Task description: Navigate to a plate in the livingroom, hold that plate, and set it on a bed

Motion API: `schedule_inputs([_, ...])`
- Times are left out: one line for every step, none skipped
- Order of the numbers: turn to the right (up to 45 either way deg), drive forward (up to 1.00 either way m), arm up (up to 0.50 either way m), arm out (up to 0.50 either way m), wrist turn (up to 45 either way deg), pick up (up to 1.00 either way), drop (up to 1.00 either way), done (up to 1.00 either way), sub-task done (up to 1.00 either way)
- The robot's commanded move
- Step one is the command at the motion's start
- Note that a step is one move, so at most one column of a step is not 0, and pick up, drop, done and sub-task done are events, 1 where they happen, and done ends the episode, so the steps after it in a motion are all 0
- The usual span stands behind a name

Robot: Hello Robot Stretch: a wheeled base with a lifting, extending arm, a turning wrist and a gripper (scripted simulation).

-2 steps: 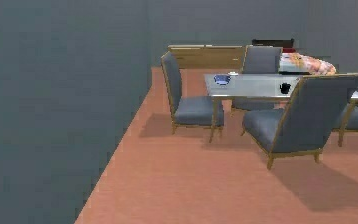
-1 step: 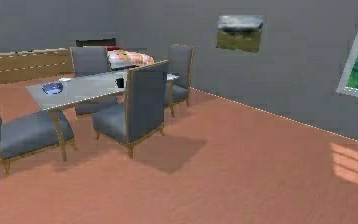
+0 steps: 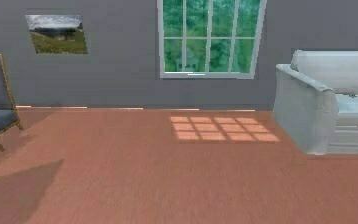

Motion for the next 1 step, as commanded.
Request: schedule_inputs([0.0, 0.05, 0.00, 0.00, 0.0, 0.00, 0.00, 0.00, 0.00])
